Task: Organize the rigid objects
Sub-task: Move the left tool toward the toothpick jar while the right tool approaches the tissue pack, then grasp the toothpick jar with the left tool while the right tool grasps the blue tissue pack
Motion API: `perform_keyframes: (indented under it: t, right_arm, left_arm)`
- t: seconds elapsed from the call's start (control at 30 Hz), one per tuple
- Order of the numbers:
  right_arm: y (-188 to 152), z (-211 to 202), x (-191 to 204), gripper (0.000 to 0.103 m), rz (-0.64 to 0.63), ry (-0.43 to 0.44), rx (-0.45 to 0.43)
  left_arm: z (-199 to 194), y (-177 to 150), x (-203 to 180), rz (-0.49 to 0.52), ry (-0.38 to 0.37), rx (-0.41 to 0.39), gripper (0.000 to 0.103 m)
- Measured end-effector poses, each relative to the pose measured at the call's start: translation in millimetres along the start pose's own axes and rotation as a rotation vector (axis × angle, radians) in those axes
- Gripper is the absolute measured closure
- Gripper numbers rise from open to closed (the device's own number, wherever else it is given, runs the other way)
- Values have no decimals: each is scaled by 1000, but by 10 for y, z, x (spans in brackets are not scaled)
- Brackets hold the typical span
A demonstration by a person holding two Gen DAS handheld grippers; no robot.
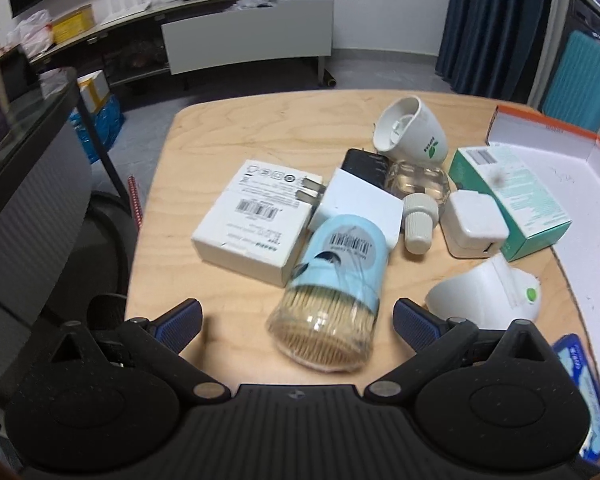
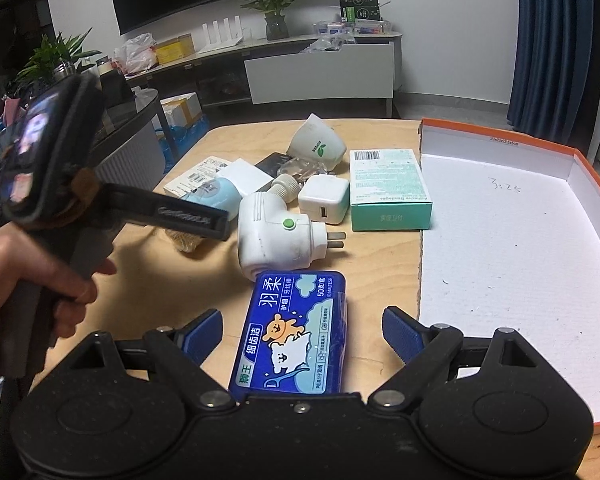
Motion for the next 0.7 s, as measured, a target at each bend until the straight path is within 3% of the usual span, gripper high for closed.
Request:
perform_keyframes:
  t: [0.2, 0.33, 0.37, 0.43, 0.5, 0.7]
  right_arm:
    - [-23, 103, 2, 1, -9, 3, 25]
    - [-41, 178, 28, 2, -26, 0, 46]
    - [-50, 201, 24, 2, -33, -11, 53]
    - [-71, 235, 4, 5, -35, -21, 63]
    - [-84, 258, -14, 25, -25, 4, 71]
    - [-45, 160, -76, 29, 1, 3, 41]
  left_arm:
    - [29, 34, -84, 6, -24, -33, 21]
    - [-36, 25, -109, -3, -21, -76, 47]
    - [-48, 19, -116, -9, -24, -80, 50]
    - [-91, -10, -119, -26, -41, -89, 55]
    - [-134, -57, -120, -50, -50, -90, 55]
    - [-292, -221, -111, -108, -81, -87, 55]
Point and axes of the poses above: each gripper's, at about its wrist camera, not at the fingertips, and z roughly the way its jaws point, x to its left, y to its top, the point moved 7 cm from there along z, roughly the way its jaws point, and after that the axes turned 11 degrees about y, right-handed, at the moved point
